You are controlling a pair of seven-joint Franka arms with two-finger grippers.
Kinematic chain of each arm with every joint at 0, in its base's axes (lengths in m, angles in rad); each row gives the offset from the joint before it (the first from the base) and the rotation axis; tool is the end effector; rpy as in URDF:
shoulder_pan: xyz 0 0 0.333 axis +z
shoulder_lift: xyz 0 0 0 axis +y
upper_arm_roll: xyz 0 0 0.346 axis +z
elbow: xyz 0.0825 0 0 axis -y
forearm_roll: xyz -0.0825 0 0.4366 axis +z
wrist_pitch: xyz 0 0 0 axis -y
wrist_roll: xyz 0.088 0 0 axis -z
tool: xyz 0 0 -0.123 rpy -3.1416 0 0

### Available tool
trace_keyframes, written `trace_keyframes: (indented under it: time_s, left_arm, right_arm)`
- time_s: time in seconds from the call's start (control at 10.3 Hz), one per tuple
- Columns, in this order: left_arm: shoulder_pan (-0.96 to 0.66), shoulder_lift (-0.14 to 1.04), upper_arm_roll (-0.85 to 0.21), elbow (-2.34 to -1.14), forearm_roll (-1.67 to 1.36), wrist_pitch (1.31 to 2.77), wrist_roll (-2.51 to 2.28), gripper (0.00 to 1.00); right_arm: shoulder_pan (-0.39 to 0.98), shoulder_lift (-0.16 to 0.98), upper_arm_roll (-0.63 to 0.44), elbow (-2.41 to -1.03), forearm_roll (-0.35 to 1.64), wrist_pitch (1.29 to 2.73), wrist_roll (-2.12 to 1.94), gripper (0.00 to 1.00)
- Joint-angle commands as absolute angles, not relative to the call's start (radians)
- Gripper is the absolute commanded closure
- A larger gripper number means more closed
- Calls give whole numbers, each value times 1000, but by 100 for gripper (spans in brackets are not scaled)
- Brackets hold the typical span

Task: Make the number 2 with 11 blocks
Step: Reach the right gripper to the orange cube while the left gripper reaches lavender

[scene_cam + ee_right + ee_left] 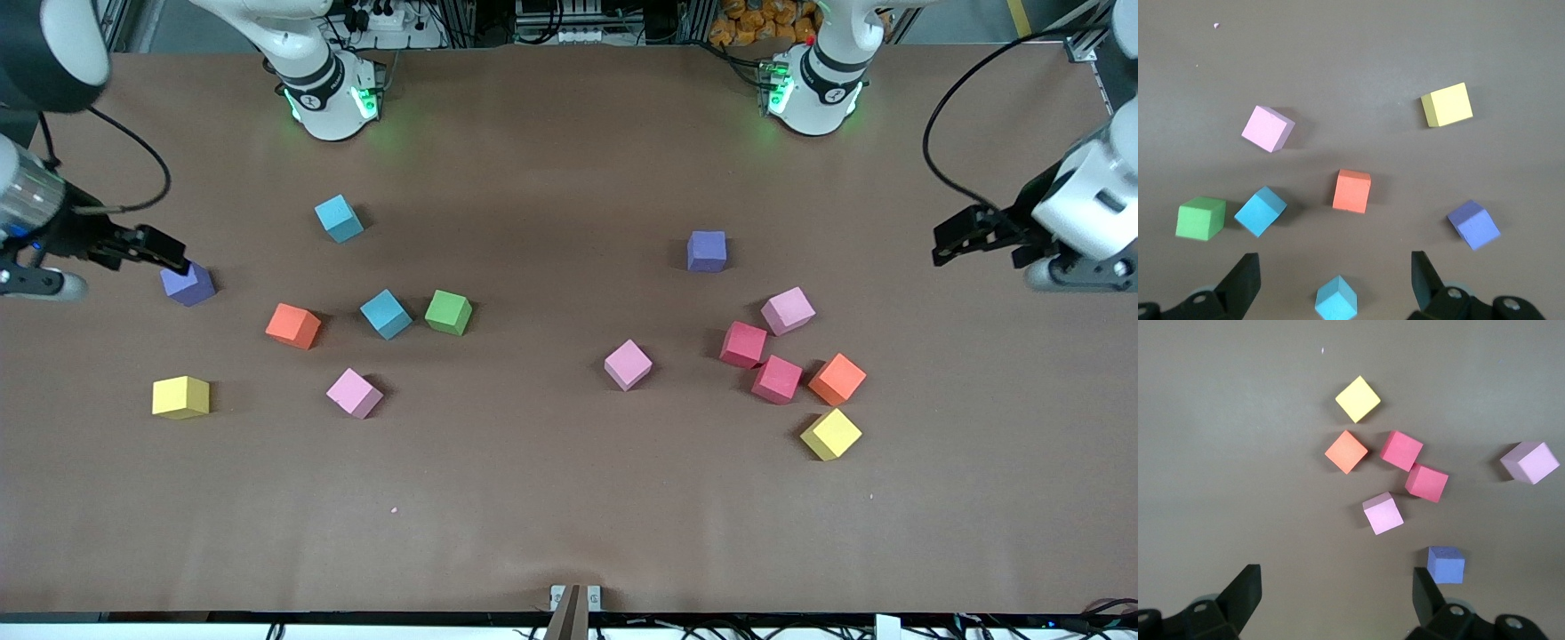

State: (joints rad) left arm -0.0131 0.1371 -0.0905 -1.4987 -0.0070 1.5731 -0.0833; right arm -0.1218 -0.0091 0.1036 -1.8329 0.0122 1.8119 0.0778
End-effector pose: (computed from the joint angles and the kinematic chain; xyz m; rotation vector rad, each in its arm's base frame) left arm 0.6468 -0.0644 0.5905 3.1264 -0.0306 -0.0996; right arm 0.6092 -0.0097 0.5263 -3.1272 0.1549 0.0192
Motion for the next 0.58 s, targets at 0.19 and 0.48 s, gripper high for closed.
trace_keyframes:
  time_s: [0.19,0.48]
  left_arm:
    - [-125,317,-100,-1479,-11,1716,-153,0]
    - [-176,383,-110,-1554,-14,1735,-251,0]
  right_arm:
    - [-92,-31,106,-2098,18,2126,74,0]
    - [-67,92,103,-2102,8,2182,67,0]
